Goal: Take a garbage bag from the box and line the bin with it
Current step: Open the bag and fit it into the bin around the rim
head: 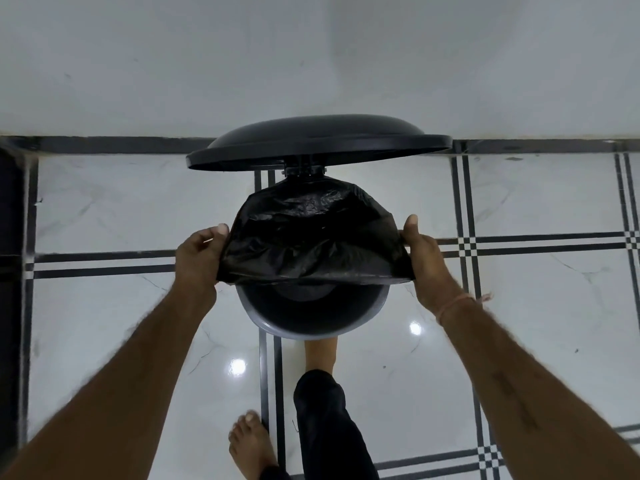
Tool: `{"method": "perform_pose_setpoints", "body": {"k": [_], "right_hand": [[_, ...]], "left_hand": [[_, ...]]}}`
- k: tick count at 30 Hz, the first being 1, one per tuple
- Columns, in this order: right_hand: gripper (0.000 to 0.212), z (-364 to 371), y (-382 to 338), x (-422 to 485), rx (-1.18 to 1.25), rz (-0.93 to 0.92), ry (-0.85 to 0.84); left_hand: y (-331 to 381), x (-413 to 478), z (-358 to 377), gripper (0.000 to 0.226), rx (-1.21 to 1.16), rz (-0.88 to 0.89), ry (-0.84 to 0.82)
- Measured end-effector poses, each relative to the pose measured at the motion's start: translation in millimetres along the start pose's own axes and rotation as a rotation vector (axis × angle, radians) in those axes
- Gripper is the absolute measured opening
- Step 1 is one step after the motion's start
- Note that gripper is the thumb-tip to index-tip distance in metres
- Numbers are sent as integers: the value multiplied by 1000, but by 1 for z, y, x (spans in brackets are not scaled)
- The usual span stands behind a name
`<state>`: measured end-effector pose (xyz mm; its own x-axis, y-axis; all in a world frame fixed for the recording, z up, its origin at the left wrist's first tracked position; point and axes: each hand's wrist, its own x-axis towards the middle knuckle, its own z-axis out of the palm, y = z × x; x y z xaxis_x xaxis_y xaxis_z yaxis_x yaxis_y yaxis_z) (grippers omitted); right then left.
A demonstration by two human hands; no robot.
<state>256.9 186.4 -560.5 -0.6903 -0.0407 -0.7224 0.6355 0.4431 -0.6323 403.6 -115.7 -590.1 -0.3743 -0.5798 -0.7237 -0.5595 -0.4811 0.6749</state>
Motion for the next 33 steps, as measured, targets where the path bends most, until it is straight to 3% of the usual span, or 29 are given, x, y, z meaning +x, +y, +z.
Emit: {"method": "perform_pose_setpoints", "body": {"k": [5,7,12,17,21,28,33], "right_hand": [[58,5,23,-25,284,-50,-30],[55,7,25,-30,371,-60,-20],[44,6,41,-38,529,-75,22],[26,10,63,-50,674,59,71],[12,16,70,-67,685,147,43],[19,29,80,-96,603,286,-8],[23,55,88,-120,711,344,-87]], "left_hand": [[-23,-21,-17,15,-51,71,-128],[-28,-30,-19,5,-70,19,-103],[-28,-42,-18,10,-156,-139,-42],[-30,-54,-17,31,-183,-258,-48],[-34,-60,-17,24,-279,-297,-117],[-43,-83,-27,8,-385,-380,-263],[-52,-94,-27,13,-368,-428,-200]]}}
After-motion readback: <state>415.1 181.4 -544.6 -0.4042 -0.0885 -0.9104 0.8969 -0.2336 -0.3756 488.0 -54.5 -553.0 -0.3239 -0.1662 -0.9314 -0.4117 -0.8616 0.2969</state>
